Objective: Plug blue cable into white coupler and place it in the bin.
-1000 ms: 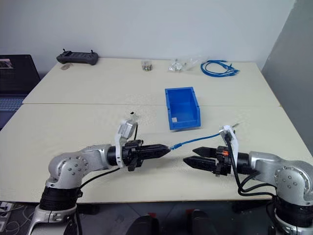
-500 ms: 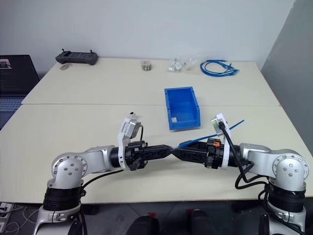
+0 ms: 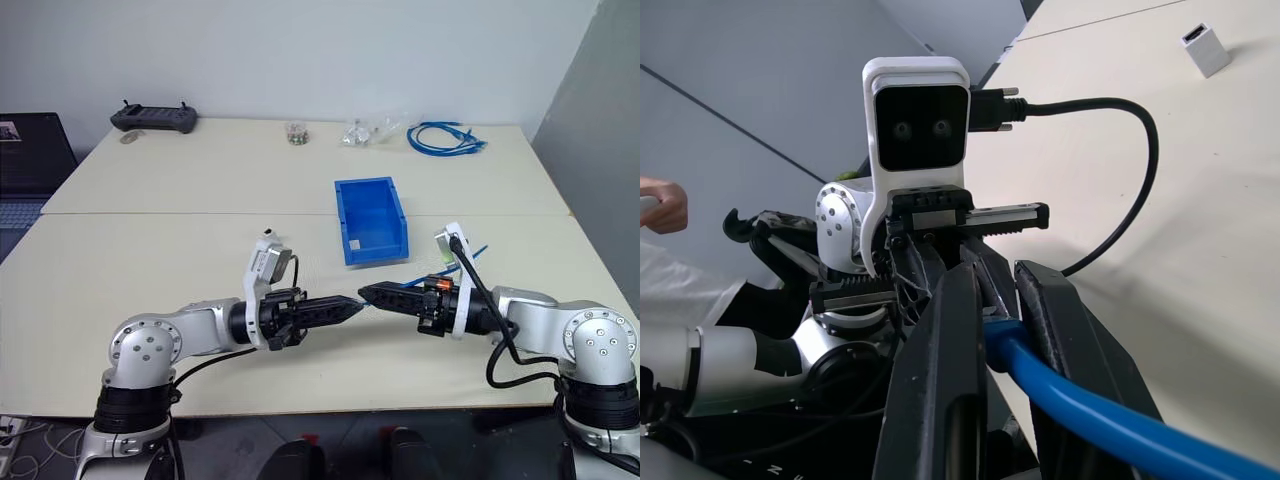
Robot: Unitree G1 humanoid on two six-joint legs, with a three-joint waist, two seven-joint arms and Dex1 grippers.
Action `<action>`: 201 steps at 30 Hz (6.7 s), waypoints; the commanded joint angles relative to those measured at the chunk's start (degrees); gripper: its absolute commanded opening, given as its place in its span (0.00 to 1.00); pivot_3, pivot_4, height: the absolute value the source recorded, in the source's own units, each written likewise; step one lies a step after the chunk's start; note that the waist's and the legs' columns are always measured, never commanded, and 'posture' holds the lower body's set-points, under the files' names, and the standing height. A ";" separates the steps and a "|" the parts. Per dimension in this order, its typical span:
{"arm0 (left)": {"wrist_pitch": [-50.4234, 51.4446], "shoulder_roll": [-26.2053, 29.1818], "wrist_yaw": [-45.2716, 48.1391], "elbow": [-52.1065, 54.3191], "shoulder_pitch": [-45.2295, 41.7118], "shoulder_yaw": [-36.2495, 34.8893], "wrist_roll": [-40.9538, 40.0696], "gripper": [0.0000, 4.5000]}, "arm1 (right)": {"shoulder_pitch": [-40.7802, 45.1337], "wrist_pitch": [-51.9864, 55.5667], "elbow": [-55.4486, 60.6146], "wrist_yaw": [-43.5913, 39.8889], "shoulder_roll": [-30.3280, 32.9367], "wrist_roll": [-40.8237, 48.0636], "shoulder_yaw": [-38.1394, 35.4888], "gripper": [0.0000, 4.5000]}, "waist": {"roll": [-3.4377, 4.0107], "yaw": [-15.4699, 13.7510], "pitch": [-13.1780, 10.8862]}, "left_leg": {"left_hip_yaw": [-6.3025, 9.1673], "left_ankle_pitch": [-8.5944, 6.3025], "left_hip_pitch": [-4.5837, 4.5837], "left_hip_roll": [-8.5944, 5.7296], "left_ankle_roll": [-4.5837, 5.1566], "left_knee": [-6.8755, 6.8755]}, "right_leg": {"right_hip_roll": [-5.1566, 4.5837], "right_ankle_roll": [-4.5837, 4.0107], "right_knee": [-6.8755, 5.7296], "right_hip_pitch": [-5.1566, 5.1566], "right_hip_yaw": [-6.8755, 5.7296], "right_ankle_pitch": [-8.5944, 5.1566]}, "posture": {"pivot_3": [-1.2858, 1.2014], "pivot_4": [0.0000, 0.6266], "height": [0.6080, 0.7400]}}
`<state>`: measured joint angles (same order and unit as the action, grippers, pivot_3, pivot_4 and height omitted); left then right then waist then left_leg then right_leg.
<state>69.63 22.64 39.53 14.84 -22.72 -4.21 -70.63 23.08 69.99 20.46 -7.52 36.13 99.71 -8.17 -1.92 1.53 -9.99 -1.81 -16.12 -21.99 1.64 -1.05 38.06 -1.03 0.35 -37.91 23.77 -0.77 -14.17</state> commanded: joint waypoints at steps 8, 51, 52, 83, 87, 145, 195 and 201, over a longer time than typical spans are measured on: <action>-1.21 0.29 -0.15 0.38 -0.46 -0.31 -0.79 0.04 | -0.21 -3.13 1.59 -3.38 4.64 2.42 2.56 0.24 | -0.01 -0.03 -0.01 | -0.01 0.00 -0.01 -0.01 0.00 -0.01 | 0.00 0.01 0.04 0.00 0.00 0.00 | 0.52 0.24 1.00; -1.88 0.86 0.53 1.52 0.15 0.53 -1.47 0.04 | 0.55 -6.26 -1.64 -2.40 7.11 6.23 3.78 0.27 | -0.04 -0.06 -0.02 | 0.00 0.00 -0.06 0.00 0.00 -0.03 | -0.01 0.03 0.14 0.01 -0.01 0.00 | 0.52 0.24 1.00; -1.90 0.84 0.51 1.52 0.14 0.57 -1.45 0.04 | 0.64 -6.29 -1.77 -2.26 7.12 6.07 3.78 0.35 | -0.04 -0.06 -0.02 | 0.00 0.00 -0.06 0.00 0.00 -0.03 | -0.01 0.03 0.14 0.02 -0.01 0.00 | 0.52 0.24 1.00; -2.28 0.27 0.02 1.24 -0.11 0.92 -1.65 0.04 | -0.71 -6.23 -0.51 -4.84 9.83 7.08 5.69 0.34 | -0.06 -0.09 -0.03 | -0.01 0.00 -0.17 0.01 0.00 -0.04 | -0.01 0.06 0.19 0.10 -0.01 0.01 | 0.52 0.24 1.00; -2.31 0.11 -0.20 1.35 -0.04 0.98 -1.65 0.04 | -0.76 -6.37 -0.77 -4.94 9.86 7.68 5.67 0.14 | -0.06 -0.10 -0.03 | 0.00 0.00 -0.19 0.01 0.00 -0.04 | -0.01 0.06 0.19 0.12 -0.02 0.01 | 0.52 0.24 1.00; -57.28 -27.31 -66.86 -59.60 -22.95 -10.32 63.96 0.99 | -0.45 -5.25 -1.09 -8.36 11.44 -3.07 1.84 0.05 | 0.22 -2.46 0.29 | -0.05 0.06 -0.65 -0.08 0.19 0.11 | -0.04 0.51 0.44 0.17 -0.03 0.30 | 0.52 0.24 1.00; -73.64 3.23 34.18 -34.83 -5.15 23.42 59.21 0.21 | 14.72 -14.74 -0.47 -32.18 8.74 -45.13 23.57 0.05 | 0.27 -2.45 0.27 | -0.02 0.08 -0.86 -0.09 0.28 0.13 | -0.06 0.22 0.76 0.37 -0.10 0.57 | 0.52 0.24 1.00; -85.14 -1.90 37.52 -50.06 -10.77 24.65 62.92 0.21 | 14.30 -21.28 -1.62 -39.34 9.72 -58.98 29.63 0.05 | 0.29 -2.44 0.28 | -0.09 -0.06 -0.92 -0.10 0.51 0.25 | -0.05 0.16 0.80 0.41 -0.05 0.61 | 0.52 0.24 1.00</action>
<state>-12.56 21.74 76.14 -31.72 -32.80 19.97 -9.07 37.02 51.20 17.95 -44.50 45.60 43.99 21.17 -1.63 -0.91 -9.71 -1.89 -16.18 -22.91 1.55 -0.53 38.33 -1.08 0.52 -37.12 24.17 -0.82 -13.57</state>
